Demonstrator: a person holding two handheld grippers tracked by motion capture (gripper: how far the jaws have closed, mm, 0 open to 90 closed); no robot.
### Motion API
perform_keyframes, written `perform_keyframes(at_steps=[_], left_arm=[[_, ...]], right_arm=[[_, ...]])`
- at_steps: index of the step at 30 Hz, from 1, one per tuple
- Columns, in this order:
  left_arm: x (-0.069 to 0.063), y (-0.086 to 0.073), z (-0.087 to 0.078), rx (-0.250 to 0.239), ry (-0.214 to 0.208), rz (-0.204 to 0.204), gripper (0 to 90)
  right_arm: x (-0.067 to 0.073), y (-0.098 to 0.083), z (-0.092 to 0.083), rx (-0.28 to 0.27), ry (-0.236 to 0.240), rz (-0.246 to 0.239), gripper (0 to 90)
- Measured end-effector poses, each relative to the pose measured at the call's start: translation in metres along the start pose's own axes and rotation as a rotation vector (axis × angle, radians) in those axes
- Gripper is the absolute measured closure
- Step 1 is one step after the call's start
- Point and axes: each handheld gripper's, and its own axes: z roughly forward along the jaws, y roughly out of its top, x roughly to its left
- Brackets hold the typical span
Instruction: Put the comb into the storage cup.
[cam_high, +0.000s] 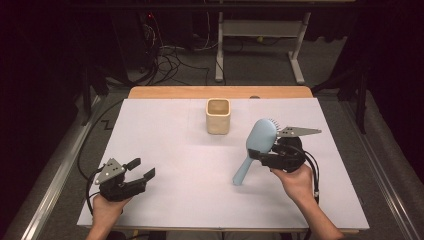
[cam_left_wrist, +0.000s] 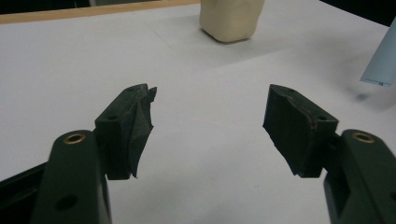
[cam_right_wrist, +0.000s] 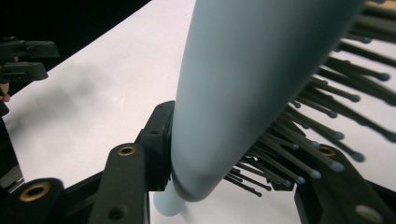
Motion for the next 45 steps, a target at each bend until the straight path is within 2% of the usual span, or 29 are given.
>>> perform_keyframes(at_steps=[6,14,28,45], left_arm=[[0.007,-0.008,0.006,0.007,0.034,0.002,32.7],[0.011,-0.012,0.009,0.017,0.029,-0.015,32.7],[0.014,-0.014,0.012,0.033,0.035,-0.025,32.1],[0.014,-0.015,0.014,0.043,0.023,-0.041,32.1]], right_arm=[[-0.007,0.005,-0.004,-0.004,-0.038,0.007,53.7],[-0.015,0.016,-0.007,-0.018,-0.081,0.016,53.7],[-0.018,0.033,0.001,-0.035,-0.09,0.011,53.5],[-0.009,0.058,0.016,-0.021,-0.073,-0.019,53.5]])
